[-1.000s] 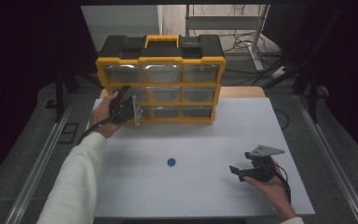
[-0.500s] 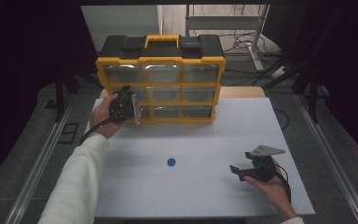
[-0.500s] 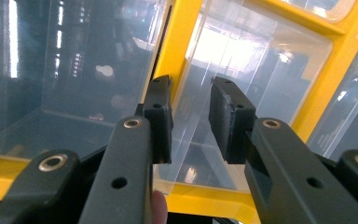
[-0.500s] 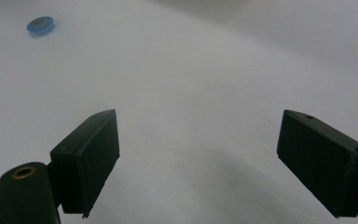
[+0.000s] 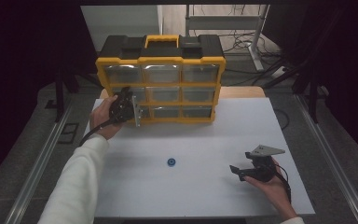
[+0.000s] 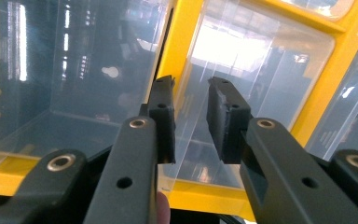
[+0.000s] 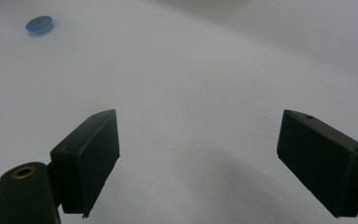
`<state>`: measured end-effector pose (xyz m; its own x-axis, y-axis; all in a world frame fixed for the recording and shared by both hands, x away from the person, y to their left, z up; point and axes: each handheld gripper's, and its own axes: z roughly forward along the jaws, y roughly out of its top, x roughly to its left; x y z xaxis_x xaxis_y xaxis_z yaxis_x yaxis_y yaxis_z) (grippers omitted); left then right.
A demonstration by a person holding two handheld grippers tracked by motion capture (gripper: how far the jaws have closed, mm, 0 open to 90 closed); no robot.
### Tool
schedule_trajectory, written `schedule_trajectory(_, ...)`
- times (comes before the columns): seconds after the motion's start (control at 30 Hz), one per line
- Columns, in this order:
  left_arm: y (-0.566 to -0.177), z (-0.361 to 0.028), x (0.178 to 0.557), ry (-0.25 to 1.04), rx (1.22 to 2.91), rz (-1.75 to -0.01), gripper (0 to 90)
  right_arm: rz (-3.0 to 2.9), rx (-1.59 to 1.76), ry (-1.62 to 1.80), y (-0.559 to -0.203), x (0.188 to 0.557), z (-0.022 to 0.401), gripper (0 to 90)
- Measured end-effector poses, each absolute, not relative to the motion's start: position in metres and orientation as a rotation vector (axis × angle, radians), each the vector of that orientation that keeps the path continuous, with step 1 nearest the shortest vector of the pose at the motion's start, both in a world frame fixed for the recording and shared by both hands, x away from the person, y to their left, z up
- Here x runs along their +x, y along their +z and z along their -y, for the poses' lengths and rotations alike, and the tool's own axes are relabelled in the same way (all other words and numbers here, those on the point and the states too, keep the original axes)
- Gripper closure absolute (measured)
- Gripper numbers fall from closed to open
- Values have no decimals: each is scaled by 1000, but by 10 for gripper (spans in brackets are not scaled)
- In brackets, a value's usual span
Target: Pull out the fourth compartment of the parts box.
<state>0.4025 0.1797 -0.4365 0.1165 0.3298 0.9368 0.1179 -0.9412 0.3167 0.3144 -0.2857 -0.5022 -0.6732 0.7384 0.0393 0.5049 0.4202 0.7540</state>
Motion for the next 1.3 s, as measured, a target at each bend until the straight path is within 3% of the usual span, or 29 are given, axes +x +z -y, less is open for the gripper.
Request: schedule_trajectory(1.3, -440, -182, 384, 1941, 2177, -433, 737, -2374, 1066, 1125, -501, 314, 286, 132)
